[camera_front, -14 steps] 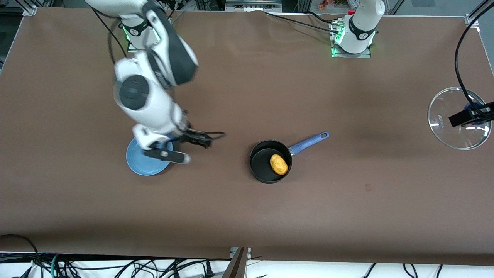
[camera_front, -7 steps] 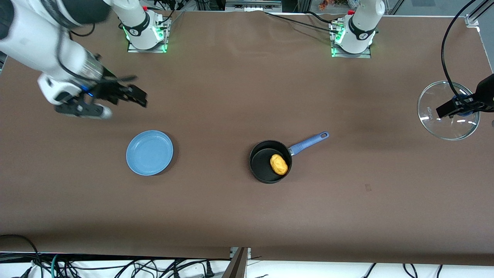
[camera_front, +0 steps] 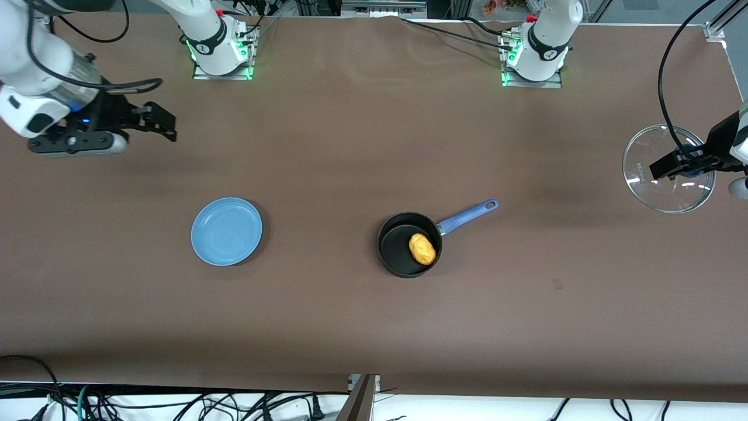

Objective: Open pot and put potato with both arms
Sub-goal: 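Release the potato into the pot and withdraw the right gripper, then lower the glass lid onto the table with the left gripper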

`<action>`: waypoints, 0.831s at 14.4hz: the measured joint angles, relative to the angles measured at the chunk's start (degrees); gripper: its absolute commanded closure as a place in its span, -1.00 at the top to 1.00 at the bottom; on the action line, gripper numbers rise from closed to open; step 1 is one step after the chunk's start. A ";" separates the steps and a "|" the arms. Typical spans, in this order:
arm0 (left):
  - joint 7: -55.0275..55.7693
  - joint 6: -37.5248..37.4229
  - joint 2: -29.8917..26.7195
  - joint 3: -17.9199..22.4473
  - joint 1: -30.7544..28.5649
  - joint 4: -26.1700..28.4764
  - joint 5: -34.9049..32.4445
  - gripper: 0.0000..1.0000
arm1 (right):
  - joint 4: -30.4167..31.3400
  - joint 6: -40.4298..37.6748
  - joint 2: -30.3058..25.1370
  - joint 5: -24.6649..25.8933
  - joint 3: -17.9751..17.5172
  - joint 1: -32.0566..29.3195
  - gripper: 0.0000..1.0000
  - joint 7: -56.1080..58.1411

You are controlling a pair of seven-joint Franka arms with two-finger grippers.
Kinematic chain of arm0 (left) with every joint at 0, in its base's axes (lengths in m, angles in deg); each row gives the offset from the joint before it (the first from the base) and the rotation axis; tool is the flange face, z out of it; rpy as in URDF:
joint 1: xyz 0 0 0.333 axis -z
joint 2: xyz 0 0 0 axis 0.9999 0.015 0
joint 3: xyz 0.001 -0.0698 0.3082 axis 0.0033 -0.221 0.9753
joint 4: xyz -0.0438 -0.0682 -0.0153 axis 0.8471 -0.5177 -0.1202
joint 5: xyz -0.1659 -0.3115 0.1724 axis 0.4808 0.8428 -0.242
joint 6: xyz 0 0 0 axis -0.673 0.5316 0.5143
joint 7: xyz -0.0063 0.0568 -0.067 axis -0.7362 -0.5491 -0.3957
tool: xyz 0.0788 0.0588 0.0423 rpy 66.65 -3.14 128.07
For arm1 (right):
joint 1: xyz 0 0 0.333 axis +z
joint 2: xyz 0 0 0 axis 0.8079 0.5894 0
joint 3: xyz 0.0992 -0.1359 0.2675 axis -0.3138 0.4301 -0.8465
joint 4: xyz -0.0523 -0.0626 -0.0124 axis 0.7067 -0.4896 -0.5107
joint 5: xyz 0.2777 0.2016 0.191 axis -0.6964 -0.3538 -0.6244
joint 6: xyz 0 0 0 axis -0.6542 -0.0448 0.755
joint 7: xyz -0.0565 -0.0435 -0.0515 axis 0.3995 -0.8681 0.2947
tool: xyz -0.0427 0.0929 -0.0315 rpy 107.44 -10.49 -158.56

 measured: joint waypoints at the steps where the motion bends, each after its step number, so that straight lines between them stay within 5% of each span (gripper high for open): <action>1: 0.00 0.18 -0.01 0.00 0.00 0.15 0.00 -0.19 | 0.00 -0.47 -0.22 0.01 -2.31 -3.79 1.00 1.79; 3: 0.00 0.64 -0.01 0.00 0.00 0.42 0.00 -0.19 | -0.01 -0.72 -0.48 0.02 -4.61 -7.76 1.00 3.79; 12: 0.07 1.66 -0.01 0.00 0.01 0.73 0.54 -0.20 | -2.60 -0.68 -0.73 2.10 -5.84 -8.64 1.00 4.10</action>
